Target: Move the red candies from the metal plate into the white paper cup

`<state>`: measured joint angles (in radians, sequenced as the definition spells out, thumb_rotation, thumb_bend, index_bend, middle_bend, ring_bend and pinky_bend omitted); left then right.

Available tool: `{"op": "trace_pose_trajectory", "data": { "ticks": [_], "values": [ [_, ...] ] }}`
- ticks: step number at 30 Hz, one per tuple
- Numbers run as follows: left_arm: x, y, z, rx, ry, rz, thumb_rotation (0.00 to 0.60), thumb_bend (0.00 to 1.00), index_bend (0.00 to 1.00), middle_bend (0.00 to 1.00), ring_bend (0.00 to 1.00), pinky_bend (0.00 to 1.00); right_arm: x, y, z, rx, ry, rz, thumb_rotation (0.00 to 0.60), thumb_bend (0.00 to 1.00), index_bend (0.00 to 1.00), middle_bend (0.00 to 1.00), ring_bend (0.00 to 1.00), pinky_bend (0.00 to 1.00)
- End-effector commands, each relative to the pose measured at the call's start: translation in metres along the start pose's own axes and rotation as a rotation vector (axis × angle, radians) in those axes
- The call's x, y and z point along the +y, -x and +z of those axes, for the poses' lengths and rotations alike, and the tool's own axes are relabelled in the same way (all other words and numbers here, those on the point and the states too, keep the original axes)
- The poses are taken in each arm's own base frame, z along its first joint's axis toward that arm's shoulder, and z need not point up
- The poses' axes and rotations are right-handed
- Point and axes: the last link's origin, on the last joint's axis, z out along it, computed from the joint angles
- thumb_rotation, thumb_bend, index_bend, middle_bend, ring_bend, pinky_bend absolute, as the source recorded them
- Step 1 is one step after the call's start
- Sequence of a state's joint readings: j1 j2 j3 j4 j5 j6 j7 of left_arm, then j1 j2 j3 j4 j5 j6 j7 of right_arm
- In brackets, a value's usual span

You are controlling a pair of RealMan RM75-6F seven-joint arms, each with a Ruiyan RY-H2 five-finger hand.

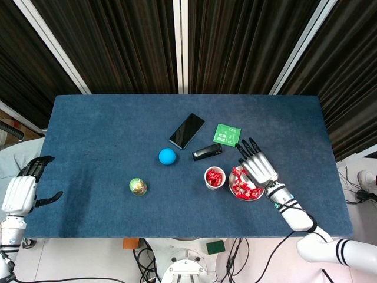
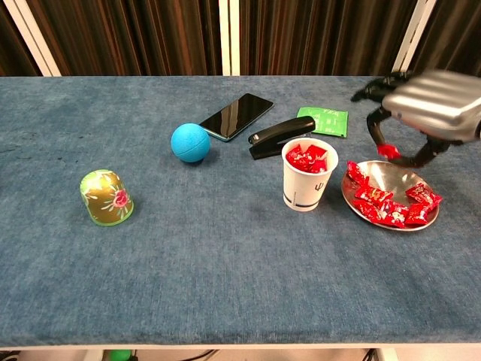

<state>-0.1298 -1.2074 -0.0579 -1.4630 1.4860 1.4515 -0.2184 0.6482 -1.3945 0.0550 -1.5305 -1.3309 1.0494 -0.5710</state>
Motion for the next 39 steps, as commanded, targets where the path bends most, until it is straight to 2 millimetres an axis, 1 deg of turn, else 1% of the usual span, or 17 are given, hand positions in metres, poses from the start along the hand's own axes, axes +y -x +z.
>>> {"op": "trace_pose_trajectory", "data": {
  "ticks": [1,4,7,11,13,16,20,22,25,30,32,35,38,39],
  "values": [
    [0.000,0.000,0.000,0.002,0.001,-0.001,0.600,0.12,0.16,0.14,0.10,0.24,-0.005,-0.027,0.003,0.088,-0.024,0.007,0.600,0.36,0.58,0.06,0.00,0.00],
    [0.001,-0.001,-0.001,0.005,0.002,0.000,0.600,0.12,0.16,0.14,0.10,0.24,-0.017,-0.044,0.010,0.136,-0.065,0.014,0.600,0.36,0.58,0.06,0.00,0.00],
    [0.001,-0.001,-0.002,0.007,0.002,-0.001,0.600,0.12,0.16,0.14,0.10,0.24,-0.031,-0.052,0.016,0.153,-0.104,0.019,0.600,0.36,0.58,0.06,0.00,0.00],
    [0.001,-0.002,-0.002,0.011,0.002,-0.002,0.600,0.12,0.16,0.14,0.10,0.24,-0.050,-0.052,0.024,0.139,-0.150,0.011,0.600,0.36,0.58,0.06,0.00,0.00],
    [0.001,-0.002,-0.003,0.012,0.001,-0.003,0.600,0.12,0.16,0.14,0.10,0.24,-0.058,-0.049,0.026,0.121,-0.169,0.003,0.600,0.36,0.58,0.06,0.00,0.00],
    [0.000,-0.002,-0.003,0.011,0.001,-0.003,0.600,0.12,0.16,0.14,0.10,0.24,-0.065,-0.043,0.027,0.099,-0.185,-0.007,0.600,0.36,0.58,0.06,0.00,0.00],
    [-0.001,-0.003,-0.004,0.011,-0.001,-0.004,0.600,0.12,0.16,0.14,0.10,0.24,-0.069,-0.039,0.025,0.089,-0.198,-0.011,0.600,0.35,0.58,0.06,0.00,0.00],
    [-0.001,-0.003,-0.004,0.013,0.001,-0.005,0.600,0.12,0.16,0.14,0.10,0.24,-0.070,-0.039,0.025,0.087,-0.204,-0.015,0.600,0.35,0.56,0.06,0.00,0.00],
    [-0.001,-0.003,-0.004,0.015,0.003,-0.005,0.600,0.12,0.16,0.14,0.10,0.24,-0.072,-0.039,0.024,0.083,-0.212,-0.019,0.600,0.34,0.47,0.06,0.00,0.00],
    [-0.001,-0.003,-0.004,0.016,0.002,-0.005,0.600,0.12,0.16,0.14,0.10,0.24,-0.073,-0.039,0.024,0.082,-0.219,-0.020,0.600,0.33,0.36,0.05,0.00,0.00],
    [-0.001,-0.004,-0.004,0.016,0.001,-0.005,0.600,0.12,0.16,0.14,0.10,0.24,-0.073,-0.039,0.024,0.085,-0.219,-0.022,0.600,0.33,0.34,0.05,0.00,0.00],
    [-0.001,-0.004,-0.004,0.016,0.002,-0.005,0.600,0.12,0.16,0.14,0.10,0.24,-0.070,-0.042,0.021,0.098,-0.213,-0.016,0.600,0.32,0.34,0.05,0.00,0.00],
    [-0.001,-0.004,-0.004,0.015,0.002,-0.005,0.600,0.12,0.16,0.14,0.10,0.24,-0.064,-0.046,0.014,0.125,-0.197,-0.004,0.600,0.32,0.33,0.05,0.00,0.00],
    [-0.001,-0.004,-0.004,0.015,0.002,-0.004,0.600,0.12,0.16,0.14,0.10,0.24,-0.059,-0.048,0.010,0.137,-0.185,0.002,0.600,0.32,0.33,0.05,0.00,0.00]
  ]
}}
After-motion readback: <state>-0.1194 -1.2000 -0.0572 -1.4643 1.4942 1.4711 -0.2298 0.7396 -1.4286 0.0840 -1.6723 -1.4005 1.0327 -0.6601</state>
